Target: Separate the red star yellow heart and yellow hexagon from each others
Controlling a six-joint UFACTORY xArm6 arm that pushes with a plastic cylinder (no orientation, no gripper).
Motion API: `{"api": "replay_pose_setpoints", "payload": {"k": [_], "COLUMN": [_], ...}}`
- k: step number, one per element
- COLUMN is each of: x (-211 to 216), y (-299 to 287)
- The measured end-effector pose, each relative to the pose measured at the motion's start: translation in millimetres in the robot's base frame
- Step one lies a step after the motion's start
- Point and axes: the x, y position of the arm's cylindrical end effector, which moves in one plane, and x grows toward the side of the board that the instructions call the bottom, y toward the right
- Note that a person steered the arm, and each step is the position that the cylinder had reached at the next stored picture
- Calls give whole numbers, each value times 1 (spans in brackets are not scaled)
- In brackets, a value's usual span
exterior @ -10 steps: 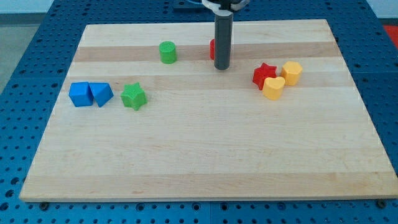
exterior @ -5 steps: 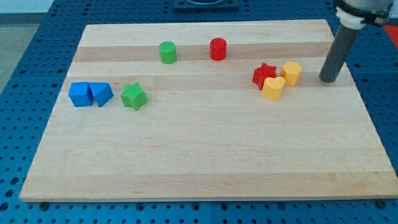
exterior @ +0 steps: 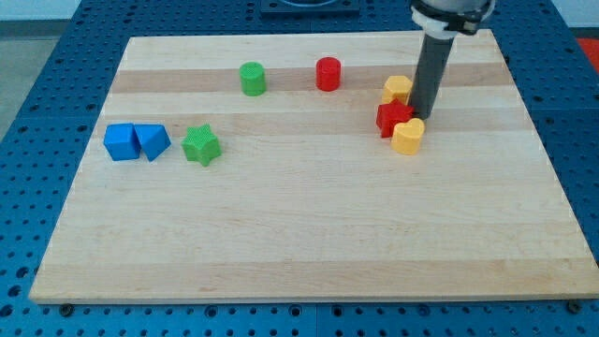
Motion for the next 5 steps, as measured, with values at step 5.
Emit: {"api": "replay_pose_setpoints", "payload": {"k": [5], "x": [75], "y": [-35]}}
